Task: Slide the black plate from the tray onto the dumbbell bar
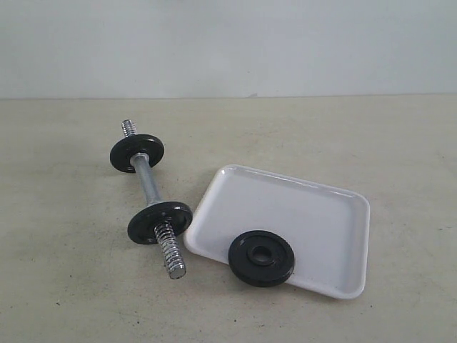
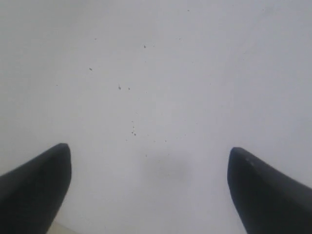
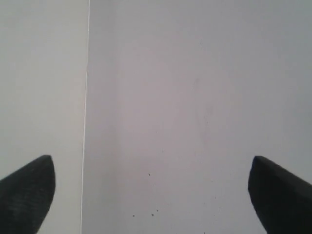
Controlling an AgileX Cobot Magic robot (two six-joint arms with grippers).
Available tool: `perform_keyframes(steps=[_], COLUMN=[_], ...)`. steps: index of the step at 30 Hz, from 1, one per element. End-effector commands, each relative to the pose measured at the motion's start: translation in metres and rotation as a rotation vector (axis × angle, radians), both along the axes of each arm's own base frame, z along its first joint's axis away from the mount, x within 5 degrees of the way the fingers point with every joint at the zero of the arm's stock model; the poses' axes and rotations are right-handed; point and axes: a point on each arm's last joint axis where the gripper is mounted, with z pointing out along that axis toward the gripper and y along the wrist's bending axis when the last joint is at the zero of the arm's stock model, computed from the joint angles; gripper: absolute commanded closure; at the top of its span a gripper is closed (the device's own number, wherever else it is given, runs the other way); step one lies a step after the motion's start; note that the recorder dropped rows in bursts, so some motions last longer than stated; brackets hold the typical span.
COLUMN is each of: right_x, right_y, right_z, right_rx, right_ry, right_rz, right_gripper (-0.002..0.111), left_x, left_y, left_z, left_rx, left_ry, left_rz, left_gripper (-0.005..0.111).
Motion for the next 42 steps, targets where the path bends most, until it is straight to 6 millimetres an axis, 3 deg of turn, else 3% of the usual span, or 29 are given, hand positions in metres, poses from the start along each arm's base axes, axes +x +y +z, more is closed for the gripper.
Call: perform_keyframes(steps=[1,6,12,19,24,27,29,34,42], right_x=[-0.002,0.002,0.018,0.05,0.093,0.117,0.133,0.165,0.178], right_y=[0.001,0.0,0.007,0.021,0.031,0.039,0.043,0.045,0.044], right_z=[0.002,0.0,-0.005,0.028,0.043,0.044,0.043,0.033,0.025], right_rx=[0.01,0.009,-0.15,-0.385,-0.45,-0.496,-0.505,-0.493,-0.43], right_ry=[0.0,0.044,0.226,0.363,0.54,0.597,0.64,0.744,0.814], right_rz=[0.029,0.014,-0.028,-0.025,0.039,0.1,0.125,0.124,0.115], right_gripper=[0.003,0.003,0.003,0.003,0.003,0.003,0.003,0.003,0.003], left_x=[0.001,0.001,0.002,0.0,0.013,0.035,0.058,0.123,0.202], left_y=[0.0,0.0,0.0,-0.005,-0.019,-0.034,-0.04,-0.039,-0.045], left_z=[0.0,-0.003,-0.003,0.009,0.02,0.018,0.013,-0.007,-0.038], left_rx=[-0.046,-0.002,0.1,0.267,0.464,0.559,0.563,0.388,0.276], left_ry=[0.016,0.045,0.051,-0.08,-0.191,-0.169,-0.055,0.315,0.609], left_rz=[-0.016,0.001,0.015,-0.01,-0.093,-0.224,-0.296,-0.338,-0.377], left_gripper=[0.026,0.026,0.026,0.026,0.026,0.026,0.026,0.026,0.026])
